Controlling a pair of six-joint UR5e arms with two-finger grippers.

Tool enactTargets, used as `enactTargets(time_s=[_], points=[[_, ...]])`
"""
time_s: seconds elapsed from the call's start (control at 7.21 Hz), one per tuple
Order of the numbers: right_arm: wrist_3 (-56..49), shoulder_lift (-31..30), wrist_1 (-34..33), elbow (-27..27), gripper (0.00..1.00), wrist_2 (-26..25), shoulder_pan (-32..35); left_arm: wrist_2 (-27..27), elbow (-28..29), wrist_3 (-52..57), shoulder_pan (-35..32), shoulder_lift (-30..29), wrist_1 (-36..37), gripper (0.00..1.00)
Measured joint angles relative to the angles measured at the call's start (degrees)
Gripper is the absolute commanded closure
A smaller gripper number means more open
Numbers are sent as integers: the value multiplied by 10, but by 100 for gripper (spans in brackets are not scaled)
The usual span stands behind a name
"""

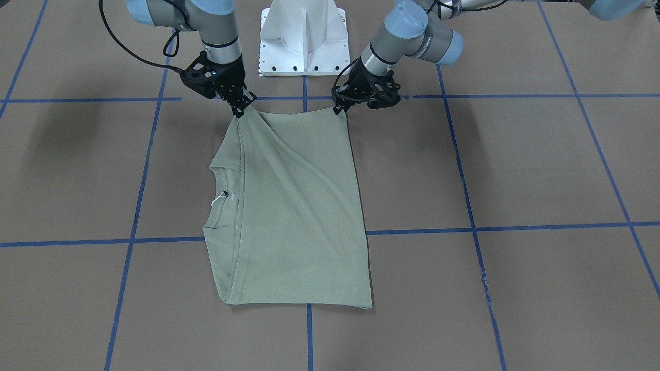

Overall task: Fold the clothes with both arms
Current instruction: 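Move the left gripper to the near hem corner beside the right gripper, then grasp the near edge with both grippers and fold it toward the far edge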

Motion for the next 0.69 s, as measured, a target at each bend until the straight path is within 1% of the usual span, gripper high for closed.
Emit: enactTargets(time_s=[0.14, 0.28, 0.56, 0.69], points=[[1, 1, 0, 1, 100, 0, 0, -1, -12, 0, -1, 4, 0, 100], [3, 3, 0, 5, 100, 0, 0, -3, -42, 2, -2, 23, 0, 100], [13, 0, -2, 27, 100, -1, -14, -5, -110, 4, 0, 81, 0, 100], [24, -2, -3, 39, 100, -6, -29, -5, -125, 2, 2, 87, 0, 100]])
